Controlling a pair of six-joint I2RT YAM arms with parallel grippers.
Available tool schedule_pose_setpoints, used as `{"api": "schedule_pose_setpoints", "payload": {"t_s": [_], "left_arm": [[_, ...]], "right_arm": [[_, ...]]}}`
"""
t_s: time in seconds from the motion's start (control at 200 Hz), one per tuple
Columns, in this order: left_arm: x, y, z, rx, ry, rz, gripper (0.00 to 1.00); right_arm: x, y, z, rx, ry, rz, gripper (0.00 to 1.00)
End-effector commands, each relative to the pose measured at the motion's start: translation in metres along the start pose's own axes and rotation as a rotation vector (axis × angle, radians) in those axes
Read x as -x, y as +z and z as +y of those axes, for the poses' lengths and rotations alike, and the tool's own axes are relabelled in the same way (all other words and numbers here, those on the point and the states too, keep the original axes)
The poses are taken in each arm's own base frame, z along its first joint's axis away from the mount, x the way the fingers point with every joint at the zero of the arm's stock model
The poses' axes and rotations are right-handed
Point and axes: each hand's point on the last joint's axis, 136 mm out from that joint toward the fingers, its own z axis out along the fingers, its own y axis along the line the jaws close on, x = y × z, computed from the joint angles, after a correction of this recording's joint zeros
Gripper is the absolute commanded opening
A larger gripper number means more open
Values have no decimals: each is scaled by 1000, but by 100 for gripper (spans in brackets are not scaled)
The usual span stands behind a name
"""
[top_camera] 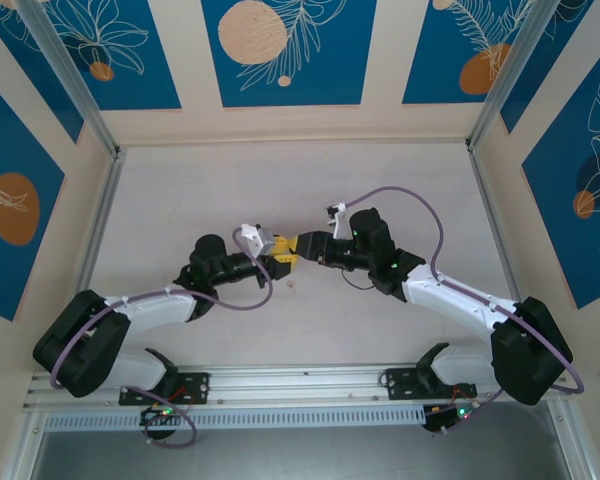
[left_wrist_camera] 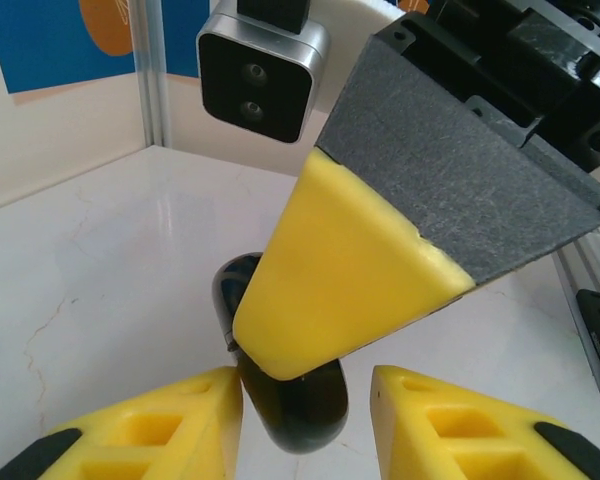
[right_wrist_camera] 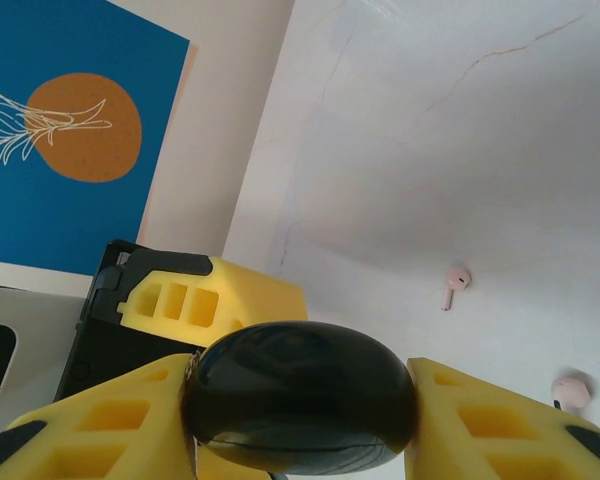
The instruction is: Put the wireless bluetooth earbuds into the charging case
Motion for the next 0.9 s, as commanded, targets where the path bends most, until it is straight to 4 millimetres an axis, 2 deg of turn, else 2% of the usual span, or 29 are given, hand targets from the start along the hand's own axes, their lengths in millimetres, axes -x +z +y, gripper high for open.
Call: {"api": "schedule_pose_setpoints", "payload": {"t_s": [0.0,0.315,0.385,0.48,0.575,0.67,0.76,0.89], "left_arm": [[10,4,-13,-51,9,-44,36],[11,3,-17,-67,-17,-34,13],[9,3,-19,-82,-29,-20,9],[6,3,-25,-123,-43,2,7],[3,2,-33,-177,-46,11,5],[3,1,-42,-243,-48,16,4],[5,0,-51,-303,-51,17,4],[8,-1,-57,-343,-41,7,5]], "right_arm": [[-1,-1,11,36,-19,-12,44],[-6,-1,13,42,-50,-4,45],[-4,-4,13,31,-88,-13,51],[-3,-13,12,11,-150,-27,67],[-3,-30,15,18,-253,-35,73],[-4,-53,18,57,-378,-44,74],[-13,-77,25,140,-561,-33,63],[-29,-109,27,224,-832,-9,58]]}}
